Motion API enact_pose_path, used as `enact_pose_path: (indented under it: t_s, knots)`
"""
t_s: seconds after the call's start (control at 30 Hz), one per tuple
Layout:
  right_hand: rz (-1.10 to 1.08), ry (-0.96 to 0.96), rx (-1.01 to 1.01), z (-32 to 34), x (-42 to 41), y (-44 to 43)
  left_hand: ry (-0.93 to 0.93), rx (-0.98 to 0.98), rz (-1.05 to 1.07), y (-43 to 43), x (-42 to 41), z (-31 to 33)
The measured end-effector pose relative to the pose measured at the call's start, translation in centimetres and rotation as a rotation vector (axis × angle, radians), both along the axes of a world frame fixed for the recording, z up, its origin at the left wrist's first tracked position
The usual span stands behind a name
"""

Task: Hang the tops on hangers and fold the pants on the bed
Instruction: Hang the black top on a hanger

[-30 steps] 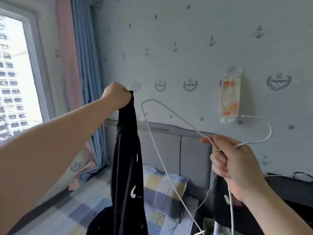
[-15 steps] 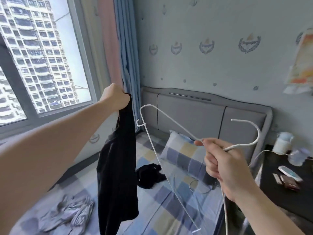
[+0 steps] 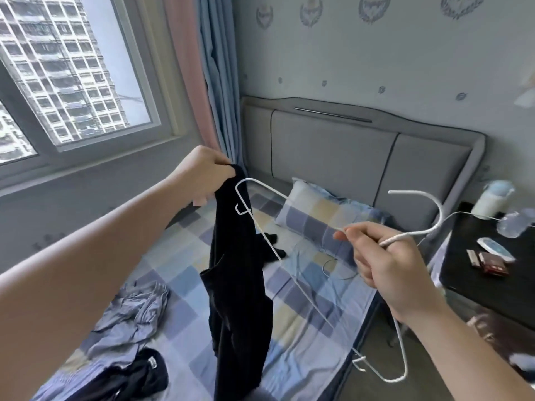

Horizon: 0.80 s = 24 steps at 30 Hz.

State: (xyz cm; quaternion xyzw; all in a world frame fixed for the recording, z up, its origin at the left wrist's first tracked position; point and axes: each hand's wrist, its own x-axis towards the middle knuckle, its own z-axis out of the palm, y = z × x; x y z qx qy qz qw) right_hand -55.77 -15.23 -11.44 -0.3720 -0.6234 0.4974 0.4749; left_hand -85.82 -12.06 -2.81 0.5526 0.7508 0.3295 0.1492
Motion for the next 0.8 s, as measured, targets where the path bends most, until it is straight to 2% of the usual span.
enact_pose_path:
  t_s: [0.1,0.23,0.4,0.53,0.63,0.8]
  knots:
    - [0.006,-0.031,0.015,-0.8,1.1,-0.3,-0.09,0.027,-0.072,-1.0,1.3,-1.5]
    - [0.009,-0.068,0.048,-1.0,2.3,-1.0,-0.096,0.025,-0.102,-1.9,3.0,-3.2]
    - [-0.01,-0.241,0.139,-1.2,2.7,-1.6,0.027,0.058,-0.216,-3.3,5.6,-4.2]
    - [0.06,-0.303,0.1,-1.9,1.0,-1.3,0.098,0.01,-0.339,-4.3,8.5,-4.9]
    - [0.082,-0.267,0.02,-3.4,-0.8,-0.9,0.118,-0.046,-0.436,-4.8,10.1,-5.8]
    - [0.052,-0.058,-0.086,-5.9,-1.8,-1.3,0.144,-0.113,-0.564,-5.5,10.0,-7.2]
